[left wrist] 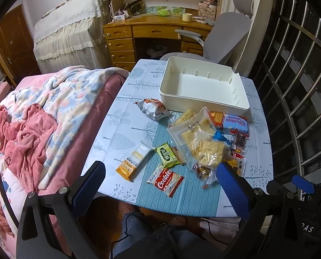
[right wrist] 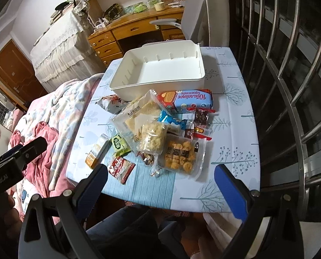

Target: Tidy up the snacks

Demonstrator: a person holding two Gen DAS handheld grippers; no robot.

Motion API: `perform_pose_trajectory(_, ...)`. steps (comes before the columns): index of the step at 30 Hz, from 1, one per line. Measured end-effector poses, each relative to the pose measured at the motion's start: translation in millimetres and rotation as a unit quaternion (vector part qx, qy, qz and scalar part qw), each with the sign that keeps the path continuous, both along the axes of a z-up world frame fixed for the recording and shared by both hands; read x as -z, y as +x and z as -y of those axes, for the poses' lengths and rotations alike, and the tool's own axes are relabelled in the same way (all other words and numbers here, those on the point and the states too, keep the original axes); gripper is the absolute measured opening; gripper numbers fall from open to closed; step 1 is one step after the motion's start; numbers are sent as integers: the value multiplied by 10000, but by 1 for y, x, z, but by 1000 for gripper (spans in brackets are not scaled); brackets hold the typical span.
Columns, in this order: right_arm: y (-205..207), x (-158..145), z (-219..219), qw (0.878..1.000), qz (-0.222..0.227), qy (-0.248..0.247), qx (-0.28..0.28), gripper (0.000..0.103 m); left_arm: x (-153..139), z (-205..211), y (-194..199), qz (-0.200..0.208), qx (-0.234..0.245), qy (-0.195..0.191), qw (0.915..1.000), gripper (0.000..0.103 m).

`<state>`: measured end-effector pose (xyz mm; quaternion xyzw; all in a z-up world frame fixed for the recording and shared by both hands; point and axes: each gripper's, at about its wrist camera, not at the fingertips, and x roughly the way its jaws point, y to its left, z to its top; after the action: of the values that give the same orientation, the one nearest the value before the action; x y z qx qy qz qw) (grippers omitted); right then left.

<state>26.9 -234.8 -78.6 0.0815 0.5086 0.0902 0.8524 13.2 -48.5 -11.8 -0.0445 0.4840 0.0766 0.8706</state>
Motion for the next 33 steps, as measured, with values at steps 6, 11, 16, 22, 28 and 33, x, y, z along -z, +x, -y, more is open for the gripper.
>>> perform_pose_trajectory(6, 7, 3, -2, 9999, -43, 13, 104, 100, 0, -3, 9, -34, 34, -12, 10000, 102)
perform_pose_trajectory(11, 11, 6, -4, 9995, -140, -15, 296, 100, 5, -13, 20, -90, 115, -116, 9998, 102)
perform_pose_trajectory(16, 19, 9, -13, 9975, -276, 22, 655, 100, 11, -29, 33, -91, 268, -227, 9993, 102)
perform_pose_trajectory(22, 27, 13, -45, 9939, -363, 93, 1033, 100, 19, -67, 54, -146, 545, -344, 9978, 102)
perform_pose_trajectory(28, 36, 17, -82, 9847, -447, 252, 1665, 99, 27, -116, 87, -318, 1008, -550, 9929, 102)
perform_pose_trajectory(33, 42, 29, -111, 9736, -644, 356, 2163, 99, 37, -146, 114, -490, 1499, -578, 9858, 102)
